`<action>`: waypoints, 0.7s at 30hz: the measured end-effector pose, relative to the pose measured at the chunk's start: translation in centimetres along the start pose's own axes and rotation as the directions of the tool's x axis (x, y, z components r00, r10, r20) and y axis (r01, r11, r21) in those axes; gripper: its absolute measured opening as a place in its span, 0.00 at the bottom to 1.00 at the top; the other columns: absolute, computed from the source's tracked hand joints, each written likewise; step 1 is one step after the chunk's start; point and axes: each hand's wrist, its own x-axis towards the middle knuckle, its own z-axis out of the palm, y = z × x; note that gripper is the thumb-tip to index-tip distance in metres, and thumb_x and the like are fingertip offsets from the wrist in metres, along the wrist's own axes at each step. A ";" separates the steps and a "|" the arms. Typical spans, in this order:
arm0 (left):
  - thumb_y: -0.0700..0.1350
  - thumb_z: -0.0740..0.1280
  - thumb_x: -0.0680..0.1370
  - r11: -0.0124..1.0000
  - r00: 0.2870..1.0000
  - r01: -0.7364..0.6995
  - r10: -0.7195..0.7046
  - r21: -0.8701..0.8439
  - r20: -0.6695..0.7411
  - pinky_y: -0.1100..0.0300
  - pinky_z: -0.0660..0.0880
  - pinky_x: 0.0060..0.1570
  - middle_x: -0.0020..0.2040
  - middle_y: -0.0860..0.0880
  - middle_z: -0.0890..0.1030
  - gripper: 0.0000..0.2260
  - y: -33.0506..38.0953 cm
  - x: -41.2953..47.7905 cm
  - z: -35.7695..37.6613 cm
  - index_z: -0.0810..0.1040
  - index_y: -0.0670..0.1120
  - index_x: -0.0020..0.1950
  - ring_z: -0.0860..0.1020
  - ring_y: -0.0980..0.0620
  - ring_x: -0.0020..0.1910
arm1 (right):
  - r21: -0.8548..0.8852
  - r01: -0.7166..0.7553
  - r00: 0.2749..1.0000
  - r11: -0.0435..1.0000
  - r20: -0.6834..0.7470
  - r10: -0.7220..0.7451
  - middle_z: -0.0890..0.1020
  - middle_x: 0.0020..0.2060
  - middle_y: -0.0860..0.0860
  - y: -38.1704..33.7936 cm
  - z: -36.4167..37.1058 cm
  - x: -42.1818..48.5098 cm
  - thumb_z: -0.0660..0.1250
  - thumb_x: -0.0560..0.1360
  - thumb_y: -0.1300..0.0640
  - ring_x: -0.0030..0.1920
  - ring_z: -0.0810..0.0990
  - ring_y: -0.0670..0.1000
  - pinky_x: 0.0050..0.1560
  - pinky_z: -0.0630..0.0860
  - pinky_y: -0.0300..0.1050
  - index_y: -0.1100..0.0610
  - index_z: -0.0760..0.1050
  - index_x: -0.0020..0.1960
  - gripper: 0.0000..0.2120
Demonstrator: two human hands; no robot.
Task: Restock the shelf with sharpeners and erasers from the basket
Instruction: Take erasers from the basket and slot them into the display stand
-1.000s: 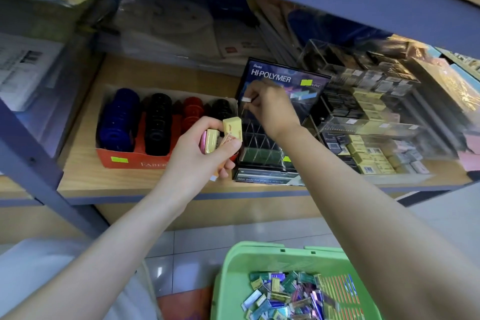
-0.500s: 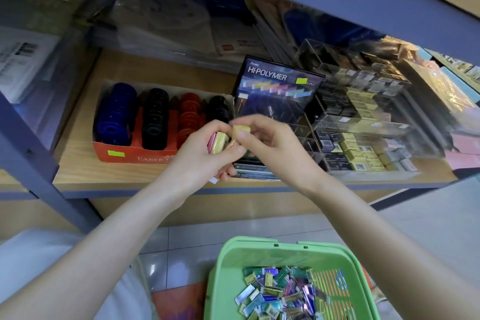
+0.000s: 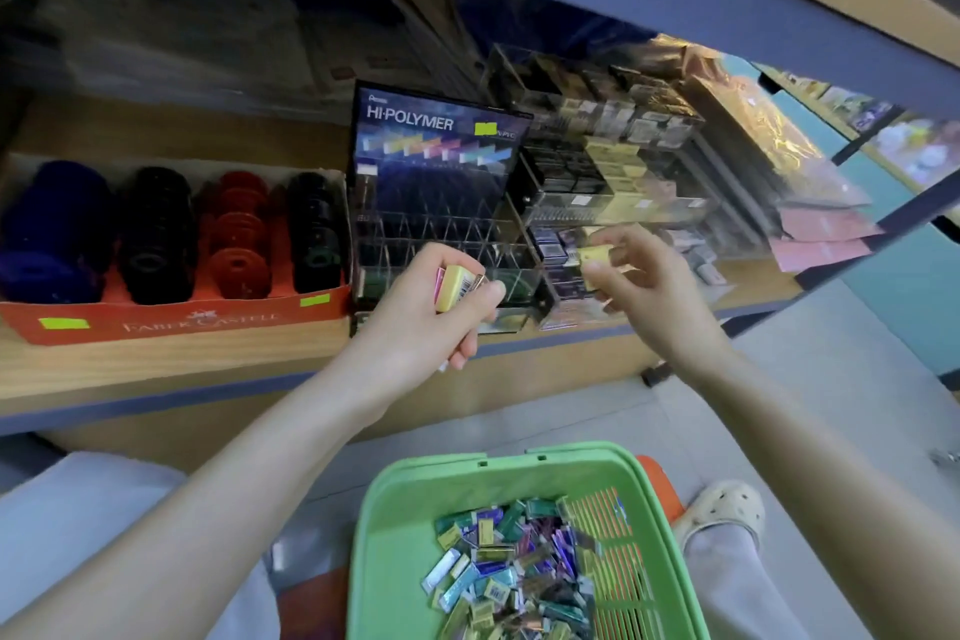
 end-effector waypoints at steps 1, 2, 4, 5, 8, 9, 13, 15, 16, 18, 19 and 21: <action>0.47 0.64 0.79 1.000 1.000 0.006 -0.006 -0.004 0.013 0.57 0.71 0.33 0.40 0.41 0.81 0.07 0.0 0.4 0.8 0.70 0.49 0.54 0.72 0.54 0.28 | -0.080 -0.011 0.999 0.997 -0.046 0.007 0.77 0.40 0.51 1.3 -1.2 0.6 0.66 0.77 0.57 0.34 0.77 0.44 0.38 0.76 0.40 0.47 0.73 0.50 0.06; 0.47 0.64 0.79 1.000 1.000 0.014 -0.013 -0.006 0.024 0.56 0.71 0.34 0.41 0.39 0.81 0.07 -0.1 0.7 1.5 0.70 0.49 0.54 0.72 0.53 0.28 | -0.132 -0.033 0.995 0.991 -0.095 0.020 0.78 0.41 0.50 2.4 -2.3 1.1 0.66 0.77 0.57 0.35 0.77 0.44 0.40 0.75 0.42 0.49 0.74 0.53 0.07; 0.47 0.64 0.79 1.000 0.999 0.031 -0.031 -0.006 0.044 0.56 0.70 0.34 0.41 0.38 0.81 0.07 -0.2 1.5 3.0 0.70 0.48 0.55 0.72 0.52 0.28 | -0.176 -0.094 0.979 0.980 -0.195 0.059 0.78 0.43 0.49 4.6 -4.2 2.4 0.67 0.76 0.57 0.39 0.77 0.46 0.43 0.72 0.39 0.54 0.73 0.57 0.10; 0.47 0.64 0.79 0.999 0.998 0.039 -0.038 -0.005 0.055 0.57 0.70 0.34 0.40 0.39 0.80 0.07 -0.3 1.8 3.8 0.70 0.48 0.55 0.71 0.53 0.27 | -0.196 -0.118 0.971 0.973 -0.227 0.072 0.78 0.44 0.49 5.6 -4.9 3.0 0.67 0.76 0.58 0.41 0.77 0.47 0.43 0.71 0.37 0.55 0.74 0.55 0.09; 0.47 0.64 0.79 0.999 0.995 0.051 -0.050 -0.001 0.089 0.59 0.70 0.32 0.40 0.45 0.80 0.07 -0.5 2.7 5.7 0.70 0.48 0.55 0.71 0.55 0.26 | -0.292 -0.138 0.970 0.946 -0.231 0.071 0.79 0.45 0.50 8.1 -6.2 5.0 0.68 0.76 0.59 0.46 0.77 0.48 0.45 0.69 0.36 0.58 0.76 0.52 0.06; 0.47 0.64 0.79 0.998 0.993 0.057 -0.057 0.003 0.100 0.60 0.70 0.31 0.39 0.47 0.80 0.06 -0.6 3.0 6.3 0.70 0.48 0.54 0.72 0.56 0.26 | -0.335 -0.136 0.975 0.932 -0.213 0.066 0.79 0.45 0.51 8.8 -6.4 5.6 0.68 0.75 0.60 0.46 0.76 0.47 0.46 0.68 0.35 0.59 0.78 0.53 0.07; 0.48 0.64 0.79 0.996 0.989 0.081 -0.084 0.028 0.125 0.59 0.72 0.32 0.39 0.48 0.81 0.06 -1.1 3.9 7.5 0.71 0.50 0.54 0.72 0.55 0.28 | -0.481 -0.099 0.994 0.871 -0.096 0.060 0.83 0.47 0.51 11.4 -6.5 8.3 0.70 0.74 0.59 0.44 0.77 0.47 0.48 0.73 0.41 0.58 0.81 0.53 0.08; 0.49 0.65 0.78 0.996 0.989 0.080 -0.084 0.038 0.118 0.58 0.72 0.34 0.39 0.48 0.81 0.07 -1.4 4.3 8.0 0.71 0.51 0.54 0.73 0.54 0.29 | -0.509 -0.078 0.997 0.857 -0.031 0.073 0.83 0.49 0.50 12.1 -6.3 9.1 0.70 0.74 0.60 0.45 0.77 0.47 0.50 0.75 0.43 0.56 0.81 0.51 0.07; 0.49 0.65 0.78 0.996 0.991 0.077 -0.081 0.039 0.108 0.58 0.72 0.34 0.38 0.49 0.81 0.06 -1.5 4.4 8.1 0.71 0.51 0.54 0.73 0.53 0.29 | -0.524 -0.068 0.996 0.849 0.011 0.086 0.83 0.49 0.50 12.3 -6.1 9.4 0.70 0.73 0.61 0.45 0.77 0.46 0.49 0.72 0.41 0.55 0.81 0.50 0.06; 0.50 0.65 0.78 0.997 0.994 0.070 -0.072 0.035 0.085 0.57 0.72 0.35 0.37 0.49 0.81 0.07 -1.8 4.6 8.4 0.70 0.52 0.53 0.73 0.53 0.29 | -0.549 -0.031 0.988 0.835 0.108 0.108 0.81 0.49 0.49 12.2 -5.8 9.8 0.70 0.74 0.63 0.46 0.75 0.45 0.48 0.68 0.36 0.57 0.82 0.50 0.06; 0.50 0.65 0.78 0.997 0.995 0.067 -0.070 0.033 0.076 0.56 0.72 0.35 0.37 0.49 0.81 0.07 -1.9 4.7 8.5 0.70 0.52 0.53 0.74 0.53 0.29 | -0.551 -0.016 0.982 0.834 0.150 0.117 0.80 0.48 0.49 12.1 -5.8 9.9 0.69 0.74 0.63 0.46 0.75 0.45 0.48 0.66 0.35 0.57 0.82 0.50 0.06; 0.50 0.65 0.77 0.997 0.995 0.073 -0.075 0.032 0.067 0.56 0.73 0.35 0.37 0.48 0.81 0.07 -2.1 4.9 8.6 0.70 0.52 0.53 0.74 0.53 0.29 | -0.556 0.002 0.970 0.831 0.204 0.134 0.80 0.46 0.48 11.6 -5.8 10.2 0.69 0.74 0.62 0.46 0.75 0.45 0.47 0.66 0.35 0.58 0.82 0.50 0.06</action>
